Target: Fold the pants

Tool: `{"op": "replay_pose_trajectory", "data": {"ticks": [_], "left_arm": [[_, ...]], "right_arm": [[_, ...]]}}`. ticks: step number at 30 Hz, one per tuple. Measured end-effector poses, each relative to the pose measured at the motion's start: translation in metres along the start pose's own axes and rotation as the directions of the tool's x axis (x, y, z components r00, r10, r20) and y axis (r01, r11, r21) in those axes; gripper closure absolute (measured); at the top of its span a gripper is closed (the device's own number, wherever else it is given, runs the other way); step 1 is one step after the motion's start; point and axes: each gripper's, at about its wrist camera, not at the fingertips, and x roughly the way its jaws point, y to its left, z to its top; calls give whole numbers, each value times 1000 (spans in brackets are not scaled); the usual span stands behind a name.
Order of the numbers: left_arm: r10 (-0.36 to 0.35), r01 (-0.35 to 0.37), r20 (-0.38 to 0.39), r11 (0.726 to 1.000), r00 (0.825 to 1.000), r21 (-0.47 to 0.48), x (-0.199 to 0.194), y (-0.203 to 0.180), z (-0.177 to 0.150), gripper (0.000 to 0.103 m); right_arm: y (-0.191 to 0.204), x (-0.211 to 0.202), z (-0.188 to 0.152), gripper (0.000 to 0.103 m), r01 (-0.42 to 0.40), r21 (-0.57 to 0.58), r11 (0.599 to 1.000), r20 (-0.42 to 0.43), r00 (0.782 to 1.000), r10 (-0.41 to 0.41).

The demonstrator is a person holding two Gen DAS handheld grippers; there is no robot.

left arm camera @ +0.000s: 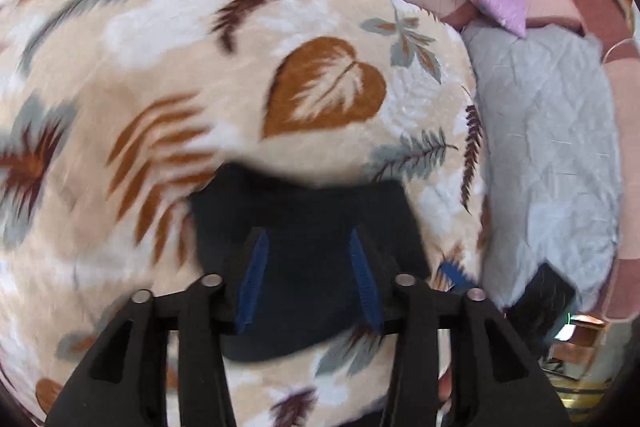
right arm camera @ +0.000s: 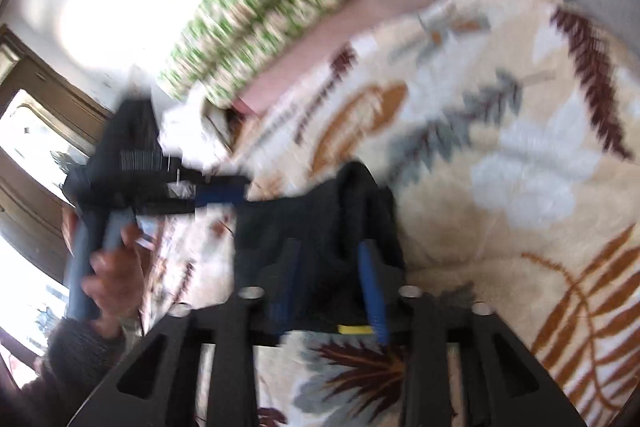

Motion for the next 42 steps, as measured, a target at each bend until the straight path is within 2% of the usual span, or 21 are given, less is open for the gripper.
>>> {"op": "replay_pose_trajectory", "data": {"ticks": [2, 5, 6, 8, 11, 13, 17, 20, 23, 25, 26, 27, 29, 30, 31, 32, 33, 35, 37, 39, 42], "left_arm": [[-23, 23, 0, 999, 1000, -22, -5, 17, -16, 56], [-55, 54, -5, 997, 998, -46, 2, 31, -34, 56], [-61, 60, -9, 997, 998, -56, 6, 33, -36, 56], [-76, 73, -27, 994, 997, -75, 16, 38, -39, 56], [-96, 92, -49, 992, 994, -87, 26, 44, -44, 56], [-87, 83, -45, 994, 995, -76, 29, 44, -48, 56], [-15, 15, -43, 1000, 999, -10, 39, 38, -50, 56], [24, -22, -44, 999, 999, 35, 47, 33, -51, 55], [60, -58, -26, 996, 998, 61, 53, 32, -51, 44], [3, -3, -48, 1000, 999, 12, 61, 39, -49, 40], [-51, 49, -68, 998, 996, -32, 67, 44, -49, 39], [-89, 84, -70, 994, 994, -66, 71, 48, -49, 37], [-116, 112, -38, 989, 992, -93, 71, 50, -49, 35], [-123, 120, -26, 989, 992, -91, 70, 50, -50, 36], [-149, 147, -10, 984, 989, -97, 69, 50, -51, 49], [-169, 167, -9, 980, 986, -107, 69, 52, -52, 57], [-185, 184, 1, 975, 983, -123, 68, 53, -52, 60], [-190, 192, 25, 974, 981, -117, 65, 51, -55, 71], [-186, 190, 48, 976, 981, -104, 58, 50, -58, 77], [-196, 201, 65, 975, 979, -90, 46, 52, -62, 80], [-205, 211, 73, 974, 976, -86, 30, 62, -68, 81]], "right_arm": [[4, 0, 6, 29, 6, -4, 1000, -28, 1000, -6], [6, 19, 11, 29, 16, -29, 999, -107, 994, -19], [8, 26, 12, 29, 31, -47, 998, -132, 991, -37], [10, 36, 16, 29, 97, -85, 992, -126, 986, -107], [1, 46, 20, 29, 81, -77, 994, -165, 982, -93], [-6, 50, 21, 29, 104, -80, 991, -183, 976, -117], [-22, 58, 23, 29, 15, -21, 1000, -242, 970, -20], [-29, 74, 21, 27, 28, -11, 1000, -308, 951, -30], [-28, 82, 20, 22, 24, -30, 999, -337, 941, -33], [-27, 85, 21, 19, -2, -25, 1000, -348, 938, -7], [-27, 87, 20, 19, -17, -20, 1000, -358, 934, 9], [-26, 89, 19, 19, -39, -20, 999, -370, 929, 29], [-23, 94, 16, 19, -41, -41, 998, -376, 926, 22], [-24, 94, 15, 25, -41, -35, 999, -364, 931, 26], [-27, 93, 15, 35, -47, -14, 999, -352, 935, 39], [-30, 94, 14, 53, -42, 6, 999, -352, 935, 41], [-37, 93, 12, 61, -38, 35, 999, -341, 939, 47], [-46, 87, 8, 68, -52, 75, 996, -309, 948, 73], [-45, 80, 3, 70, -50, 102, 993, -276, 958, 77], [-38, 74, -1, 73, -48, 107, 993, -254, 964, 74], [-21, 65, -6, 76, -88, 126, 988, -219, 969, 114]]}}
